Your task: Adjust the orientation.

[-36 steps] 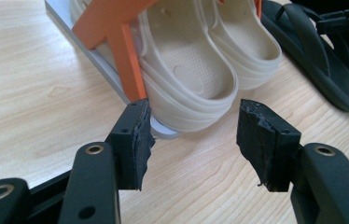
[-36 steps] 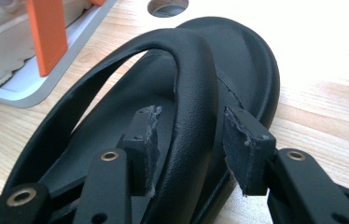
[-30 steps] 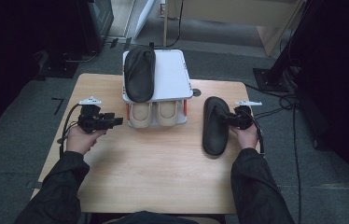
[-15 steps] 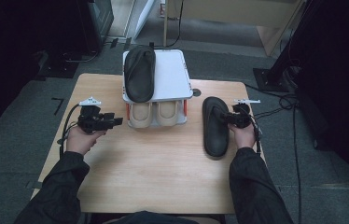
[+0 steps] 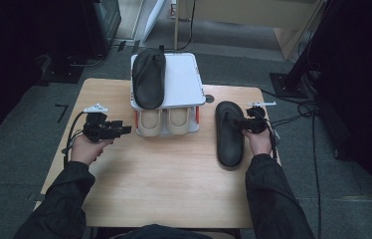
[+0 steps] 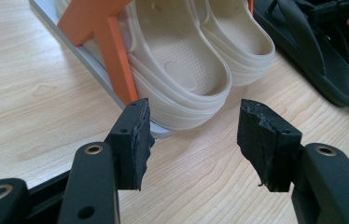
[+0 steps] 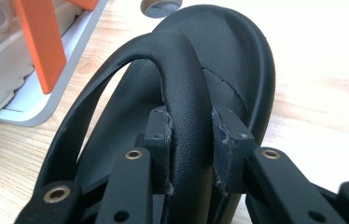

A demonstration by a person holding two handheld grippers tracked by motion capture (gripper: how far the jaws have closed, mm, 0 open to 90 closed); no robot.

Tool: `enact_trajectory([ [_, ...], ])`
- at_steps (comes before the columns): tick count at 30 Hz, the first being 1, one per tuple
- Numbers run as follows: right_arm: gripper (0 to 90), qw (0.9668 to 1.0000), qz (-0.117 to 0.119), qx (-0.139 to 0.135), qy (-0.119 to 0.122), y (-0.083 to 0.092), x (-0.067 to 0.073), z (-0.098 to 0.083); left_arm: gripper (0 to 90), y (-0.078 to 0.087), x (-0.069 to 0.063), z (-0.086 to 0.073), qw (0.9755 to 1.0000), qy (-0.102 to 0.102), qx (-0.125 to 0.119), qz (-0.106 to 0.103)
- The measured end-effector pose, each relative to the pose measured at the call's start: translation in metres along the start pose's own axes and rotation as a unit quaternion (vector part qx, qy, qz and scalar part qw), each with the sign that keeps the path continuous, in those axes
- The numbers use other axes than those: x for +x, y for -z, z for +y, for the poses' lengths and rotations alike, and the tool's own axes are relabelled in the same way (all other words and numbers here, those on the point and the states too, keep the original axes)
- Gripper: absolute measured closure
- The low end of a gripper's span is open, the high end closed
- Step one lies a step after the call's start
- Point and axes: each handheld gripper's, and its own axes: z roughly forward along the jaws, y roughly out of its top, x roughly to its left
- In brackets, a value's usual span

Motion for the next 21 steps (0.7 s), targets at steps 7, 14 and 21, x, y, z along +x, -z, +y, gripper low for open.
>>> enact_trajectory([
  [7,69.8,1.0000,0.006,0.001,-0.002,0.013,0.004,0.013,44.6,0.003,0.005,0.002,1.0000,0.004,-0.005,0.000],
  [14,69.6,0.9997,0.020,0.001,-0.014,0.024,0.005,0.027,44.2,-0.001,0.003,0.001,1.0000,-0.002,0.002,-0.005],
  [21,69.7,0.9995,0.027,-0.007,-0.013,0.036,0.011,0.044,44.4,-0.001,0.002,0.001,0.9999,-0.007,-0.002,-0.012],
])
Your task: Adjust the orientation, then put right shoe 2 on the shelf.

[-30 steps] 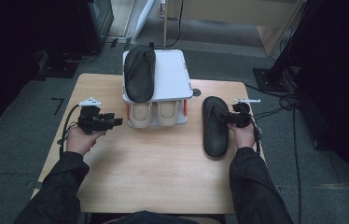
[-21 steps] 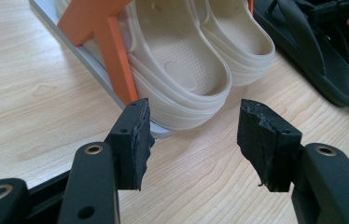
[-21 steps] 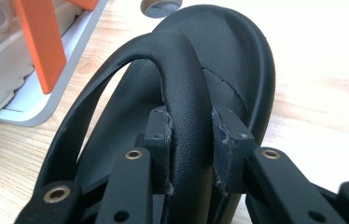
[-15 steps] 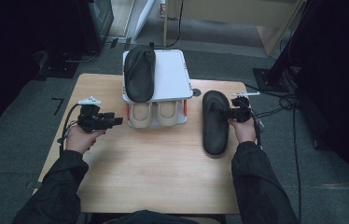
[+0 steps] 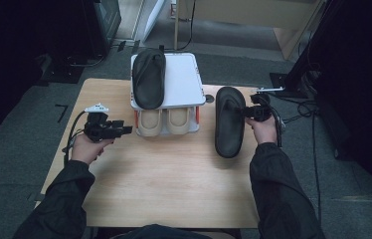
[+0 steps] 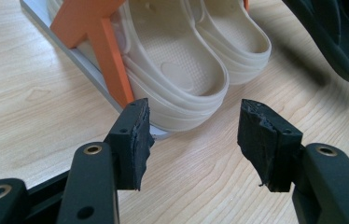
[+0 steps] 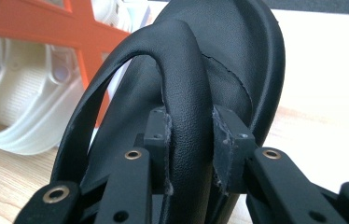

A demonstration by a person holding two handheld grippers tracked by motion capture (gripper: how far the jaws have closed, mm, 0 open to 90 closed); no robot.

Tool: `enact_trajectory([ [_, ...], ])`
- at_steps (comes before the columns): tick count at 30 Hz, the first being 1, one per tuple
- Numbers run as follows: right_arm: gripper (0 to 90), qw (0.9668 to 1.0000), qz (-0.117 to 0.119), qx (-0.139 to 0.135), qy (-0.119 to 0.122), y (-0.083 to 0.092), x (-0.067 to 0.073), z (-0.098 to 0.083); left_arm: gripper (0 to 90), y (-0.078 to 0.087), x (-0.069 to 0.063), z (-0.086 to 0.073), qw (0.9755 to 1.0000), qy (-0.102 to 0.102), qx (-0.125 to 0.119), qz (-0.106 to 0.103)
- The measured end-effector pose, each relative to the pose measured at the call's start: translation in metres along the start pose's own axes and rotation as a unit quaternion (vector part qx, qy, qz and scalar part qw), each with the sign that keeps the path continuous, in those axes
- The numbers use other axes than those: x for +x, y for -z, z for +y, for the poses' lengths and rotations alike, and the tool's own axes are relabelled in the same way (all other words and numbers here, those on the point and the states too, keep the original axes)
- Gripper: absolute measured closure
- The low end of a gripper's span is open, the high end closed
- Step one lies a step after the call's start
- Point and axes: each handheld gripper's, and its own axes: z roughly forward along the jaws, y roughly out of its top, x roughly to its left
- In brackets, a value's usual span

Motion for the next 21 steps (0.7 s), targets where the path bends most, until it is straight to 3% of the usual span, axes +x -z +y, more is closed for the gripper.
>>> enact_trajectory([
  [7,69.7,0.9999,0.015,0.007,0.003,0.006,0.009,0.015,44.3,0.001,0.002,0.000,1.0000,0.001,0.001,0.001],
  [21,69.7,0.9996,0.014,0.012,0.022,0.024,0.031,0.060,44.4,0.002,0.000,0.000,1.0000,0.000,-0.008,-0.002],
])
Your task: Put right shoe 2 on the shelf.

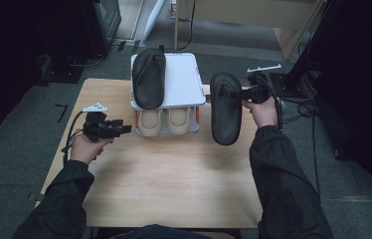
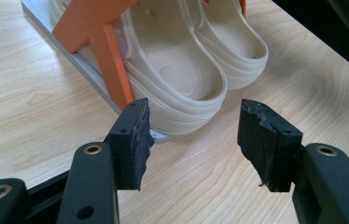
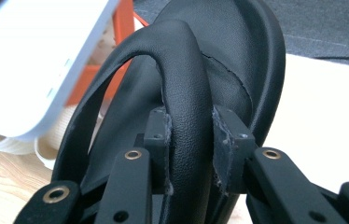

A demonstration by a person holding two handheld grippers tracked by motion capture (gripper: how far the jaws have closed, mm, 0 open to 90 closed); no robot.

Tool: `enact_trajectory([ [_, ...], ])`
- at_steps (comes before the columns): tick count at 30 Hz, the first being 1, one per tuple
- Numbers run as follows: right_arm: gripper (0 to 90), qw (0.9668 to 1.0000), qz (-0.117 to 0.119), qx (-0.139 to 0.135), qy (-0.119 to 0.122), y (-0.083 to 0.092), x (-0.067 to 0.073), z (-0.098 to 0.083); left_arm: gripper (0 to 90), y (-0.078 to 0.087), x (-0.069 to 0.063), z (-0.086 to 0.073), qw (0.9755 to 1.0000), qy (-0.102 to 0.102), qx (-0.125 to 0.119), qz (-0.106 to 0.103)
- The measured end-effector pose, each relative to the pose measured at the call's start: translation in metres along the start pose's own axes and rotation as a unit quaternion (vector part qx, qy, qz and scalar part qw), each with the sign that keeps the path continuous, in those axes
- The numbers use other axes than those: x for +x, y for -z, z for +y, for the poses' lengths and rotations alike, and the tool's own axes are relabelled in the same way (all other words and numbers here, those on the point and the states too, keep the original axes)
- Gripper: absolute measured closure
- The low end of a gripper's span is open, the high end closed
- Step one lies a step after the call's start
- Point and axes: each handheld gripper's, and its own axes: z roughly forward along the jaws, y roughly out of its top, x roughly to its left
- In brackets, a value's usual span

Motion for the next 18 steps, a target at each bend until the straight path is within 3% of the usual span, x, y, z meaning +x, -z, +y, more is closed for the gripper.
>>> enact_trajectory([
  [9,69.7,0.9999,0.009,0.000,0.014,0.008,0.021,0.035,44.4,0.000,0.001,0.000,1.0000,-0.002,-0.001,-0.001],
  [16,69.6,0.9994,-0.007,0.006,0.034,0.004,0.038,0.059,44.5,0.001,0.000,0.000,1.0000,-0.003,-0.002,-0.005],
  [18,69.9,0.9995,-0.001,0.007,0.030,0.006,0.039,0.064,44.4,0.001,0.000,0.000,1.0000,-0.005,-0.001,-0.005],
])
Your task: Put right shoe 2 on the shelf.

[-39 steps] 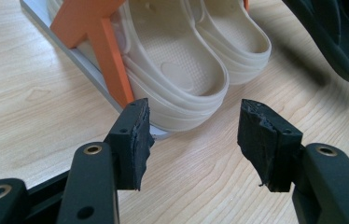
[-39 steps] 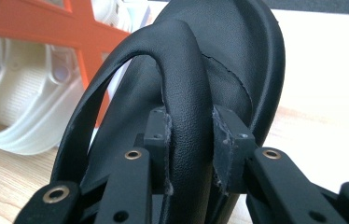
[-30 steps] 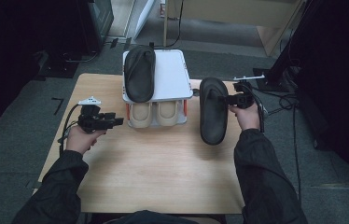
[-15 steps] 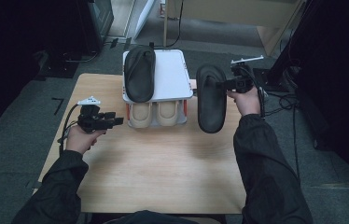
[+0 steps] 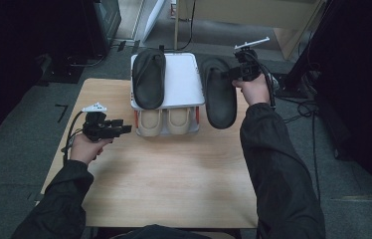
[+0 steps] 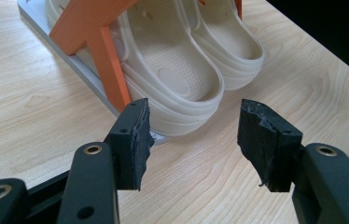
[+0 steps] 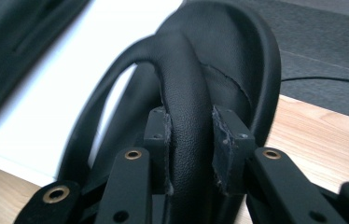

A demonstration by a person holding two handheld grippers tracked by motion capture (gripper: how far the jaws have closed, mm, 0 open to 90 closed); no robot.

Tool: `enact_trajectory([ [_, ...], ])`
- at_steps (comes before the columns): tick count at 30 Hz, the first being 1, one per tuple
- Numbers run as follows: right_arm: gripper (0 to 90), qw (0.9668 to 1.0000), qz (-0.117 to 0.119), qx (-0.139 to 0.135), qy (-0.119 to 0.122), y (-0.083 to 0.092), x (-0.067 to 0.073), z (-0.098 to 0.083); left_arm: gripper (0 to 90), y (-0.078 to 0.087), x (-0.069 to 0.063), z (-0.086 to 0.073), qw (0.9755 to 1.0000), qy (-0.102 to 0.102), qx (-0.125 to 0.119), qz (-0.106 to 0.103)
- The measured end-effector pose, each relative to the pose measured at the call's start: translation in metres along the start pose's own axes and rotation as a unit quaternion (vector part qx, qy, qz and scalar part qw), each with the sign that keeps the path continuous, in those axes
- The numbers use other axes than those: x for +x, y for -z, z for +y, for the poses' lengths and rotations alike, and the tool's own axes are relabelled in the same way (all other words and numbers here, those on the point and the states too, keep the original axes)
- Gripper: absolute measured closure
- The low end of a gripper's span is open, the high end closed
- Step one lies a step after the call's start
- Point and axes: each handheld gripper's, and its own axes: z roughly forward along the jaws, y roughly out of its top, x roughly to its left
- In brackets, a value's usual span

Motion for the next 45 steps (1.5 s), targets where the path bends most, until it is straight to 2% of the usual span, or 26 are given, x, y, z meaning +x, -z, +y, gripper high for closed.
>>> enact_trajectory([
  [3,70.0,0.9999,0.006,-0.012,-0.003,0.006,0.000,0.007,44.4,0.000,0.001,0.000,1.0000,-0.001,-0.001,-0.001],
  [5,69.9,0.9999,0.002,-0.012,0.000,0.007,0.002,0.011,44.4,0.000,0.001,0.000,1.0000,-0.001,-0.003,-0.002],
  [8,69.9,0.9999,0.003,-0.008,0.005,0.003,0.006,0.016,44.5,0.001,0.000,0.001,1.0000,-0.002,-0.006,-0.003],
  [11,69.9,0.9999,0.012,-0.008,-0.001,-0.005,0.013,0.021,44.5,0.001,-0.001,0.001,1.0000,-0.005,-0.008,0.000],
  [14,70.0,0.9998,0.016,-0.006,0.010,-0.013,0.024,0.026,44.5,0.001,0.000,0.000,1.0000,-0.003,-0.007,-0.002],
  [22,70.1,0.9994,0.029,-0.003,0.016,-0.042,0.045,0.040,44.5,-0.001,0.001,0.001,0.9998,0.003,-0.015,-0.013],
  [26,70.2,0.9995,0.030,0.002,0.012,-0.056,0.052,0.044,44.6,-0.002,0.000,0.001,0.9998,-0.002,-0.013,-0.014],
  [33,70.5,0.9995,0.025,0.011,0.014,-0.077,0.056,0.043,44.6,-0.002,0.001,0.001,0.9998,-0.005,-0.012,-0.016],
  [38,69.1,0.9995,0.026,-0.001,0.018,-0.079,0.057,0.041,44.7,-0.002,0.001,0.000,0.9998,-0.005,-0.012,-0.015],
  [42,61.4,0.9985,0.036,-0.022,0.034,-0.076,0.056,0.033,44.6,-0.002,0.000,0.000,0.9998,-0.004,-0.011,-0.015],
  [45,57.0,0.9978,0.041,-0.032,0.041,-0.068,0.057,0.029,44.6,-0.003,0.000,0.000,0.9998,-0.006,-0.008,-0.015],
])
